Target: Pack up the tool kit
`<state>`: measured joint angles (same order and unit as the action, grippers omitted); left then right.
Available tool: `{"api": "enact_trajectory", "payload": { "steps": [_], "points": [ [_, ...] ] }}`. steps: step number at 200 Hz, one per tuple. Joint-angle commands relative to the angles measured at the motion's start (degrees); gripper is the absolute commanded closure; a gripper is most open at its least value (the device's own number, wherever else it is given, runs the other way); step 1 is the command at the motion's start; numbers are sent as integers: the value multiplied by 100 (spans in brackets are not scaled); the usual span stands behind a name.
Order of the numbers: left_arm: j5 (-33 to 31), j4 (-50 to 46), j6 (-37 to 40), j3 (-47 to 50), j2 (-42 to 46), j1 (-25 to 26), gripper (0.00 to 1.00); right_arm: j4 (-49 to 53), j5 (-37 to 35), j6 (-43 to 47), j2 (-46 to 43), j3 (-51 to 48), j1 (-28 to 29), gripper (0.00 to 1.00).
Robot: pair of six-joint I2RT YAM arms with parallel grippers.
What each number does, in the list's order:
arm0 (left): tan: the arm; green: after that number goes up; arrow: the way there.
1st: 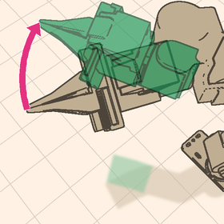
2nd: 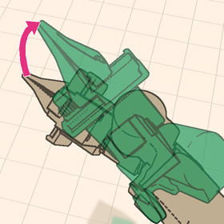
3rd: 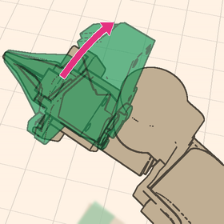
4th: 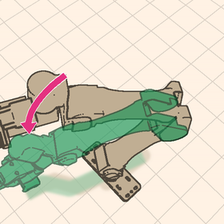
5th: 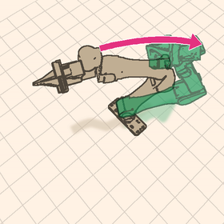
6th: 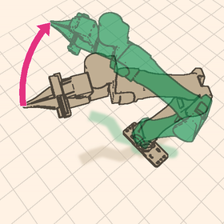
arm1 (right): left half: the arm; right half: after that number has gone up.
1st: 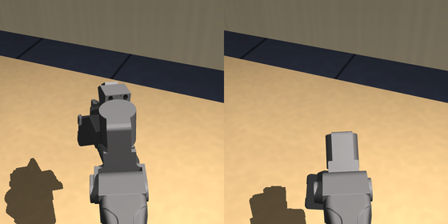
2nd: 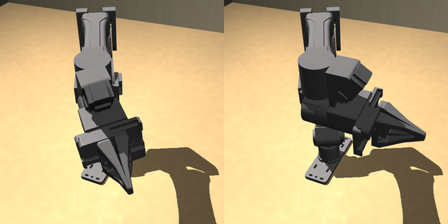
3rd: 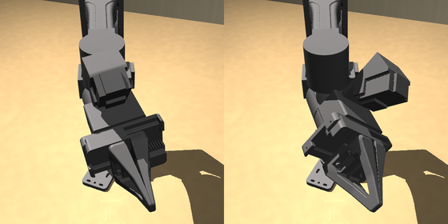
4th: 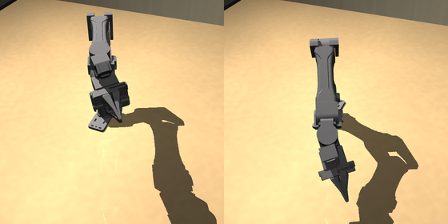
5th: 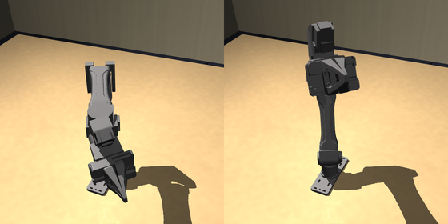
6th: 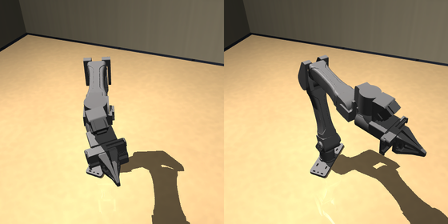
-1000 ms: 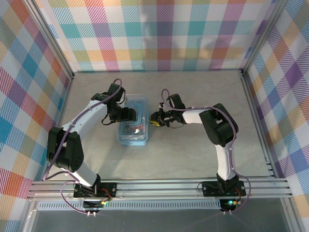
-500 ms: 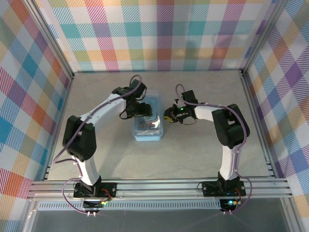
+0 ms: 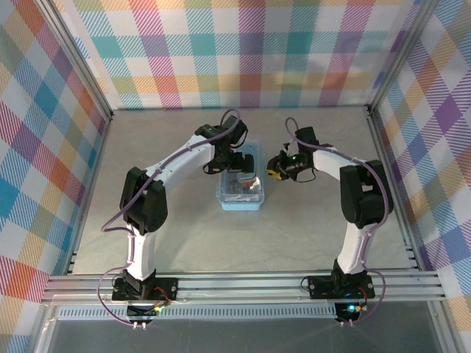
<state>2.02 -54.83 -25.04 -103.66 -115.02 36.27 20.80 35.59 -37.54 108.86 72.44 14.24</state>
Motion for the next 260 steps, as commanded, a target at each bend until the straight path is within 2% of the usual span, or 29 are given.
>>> {"api": "enact_trajectory", "payload": {
  "steps": [1,33,43,49,59,71,79,88,104,113,120,133,145,154,165,182,195,219,229,260],
  "points": [
    [163,-534,119,-282,89,29,0,720,241,400,-451,617,-40,75],
    [-247,-1059,413,-804,552,-228,0,1582,-350,691,-751,1047,-142,74],
    [-506,-1131,538,-830,907,-269,0,1686,-502,709,-1046,984,-196,71],
    [-702,-1148,618,-805,1166,-270,0,1746,-660,732,-1302,925,-210,62],
    [-823,-1017,815,-565,1760,-261,0,1741,-959,784,-1850,728,-214,30],
    [-1153,-611,940,107,2664,-261,0,1533,-1402,791,-2723,278,-216,2],
    [-1642,-266,892,720,3324,-261,0,1240,-1699,799,-3394,-133,-195,1],
    [-2479,98,716,1516,4057,-261,0,918,-2141,753,-4161,-592,-193,1],
    [-3234,1441,672,3355,5526,-261,0,381,-3058,122,-5339,-1409,-110,1],
    [-3407,2323,701,4374,6329,-265,0,-137,-3480,186,-5861,-1971,-81,1],
    [-3463,3152,802,5216,6938,-270,0,-411,-3705,672,-6167,-2367,-71,1],
    [-3576,5366,2001,6912,7871,-279,0,-538,-4338,1710,-6560,-2906,-68,1],
    [-4414,6598,2321,8124,8421,-297,0,-964,-5069,2660,-6895,-3545,-74,1],
    [-4422,7350,2944,8794,8658,-421,0,-1466,-5190,3373,-7174,-4105,-79,1],
    [-3987,7641,3484,9271,8675,-647,0,-2297,-5035,4042,-7468,-4870,-86,1],
    [-3908,7769,3152,9542,8190,-1122,0,-3315,-4714,4529,-7546,-5726,-122,1],
    [-3618,8126,2969,9640,7620,-1511,0,-3931,-4731,4185,-7312,-6057,-156,1],
    [-3051,9343,2511,9570,5948,-2161,0,-5252,-4831,4123,-6324,-6312,-203,1],
    [-2894,9620,2585,9342,5343,-2222,0,-6127,-4779,4054,-5743,-6479,-298,1],
    [-2520,10694,2660,8894,3917,-2526,0,-7604,-4834,3882,-4202,-6496,-466,1]
  ]
}}
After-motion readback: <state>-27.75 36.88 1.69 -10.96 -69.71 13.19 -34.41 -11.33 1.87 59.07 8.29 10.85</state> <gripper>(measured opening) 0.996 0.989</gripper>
